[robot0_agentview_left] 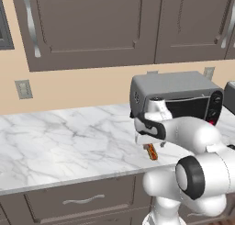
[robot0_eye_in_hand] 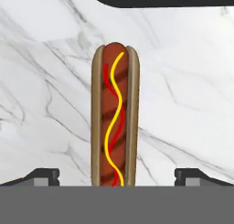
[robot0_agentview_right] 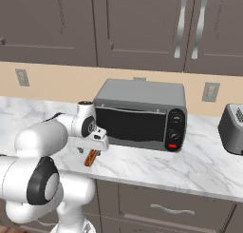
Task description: Store the hot dog in the freezer for long-term storage. Close the freezer door after placing the cooked food.
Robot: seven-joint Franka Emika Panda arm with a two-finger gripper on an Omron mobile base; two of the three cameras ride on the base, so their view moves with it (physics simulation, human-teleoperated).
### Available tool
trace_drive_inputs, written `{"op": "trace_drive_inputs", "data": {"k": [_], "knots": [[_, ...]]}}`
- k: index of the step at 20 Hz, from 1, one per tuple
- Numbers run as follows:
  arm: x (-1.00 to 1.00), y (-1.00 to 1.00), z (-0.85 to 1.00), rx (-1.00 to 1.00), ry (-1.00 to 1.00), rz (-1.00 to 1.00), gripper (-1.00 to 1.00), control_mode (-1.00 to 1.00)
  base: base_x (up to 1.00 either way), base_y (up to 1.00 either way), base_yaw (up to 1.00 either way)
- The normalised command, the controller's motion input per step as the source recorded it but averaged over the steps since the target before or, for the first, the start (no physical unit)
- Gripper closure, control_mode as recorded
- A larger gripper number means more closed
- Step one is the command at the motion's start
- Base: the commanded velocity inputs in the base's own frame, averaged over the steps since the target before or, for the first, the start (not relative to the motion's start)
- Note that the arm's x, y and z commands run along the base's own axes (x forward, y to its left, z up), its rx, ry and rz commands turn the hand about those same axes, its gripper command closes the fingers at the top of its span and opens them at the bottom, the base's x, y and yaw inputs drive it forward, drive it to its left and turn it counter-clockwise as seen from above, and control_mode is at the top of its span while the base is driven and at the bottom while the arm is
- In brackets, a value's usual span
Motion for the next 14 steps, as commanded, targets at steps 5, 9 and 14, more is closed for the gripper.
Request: {"op": "trace_drive_inputs", "data": {"k": [5,9,14], "knots": [[0.33,0.0,-0.39,0.0,0.01,-0.05,-1.0,-1.0,0.0,0.0,0.0],[0.23,0.0,-0.36,0.0,0.01,-0.03,-1.0,-1.0,0.0,0.0,0.0],[0.14,0.0,-0.36,0.0,0.01,-0.02,-1.0,-1.0,0.0,0.0,0.0]]}}
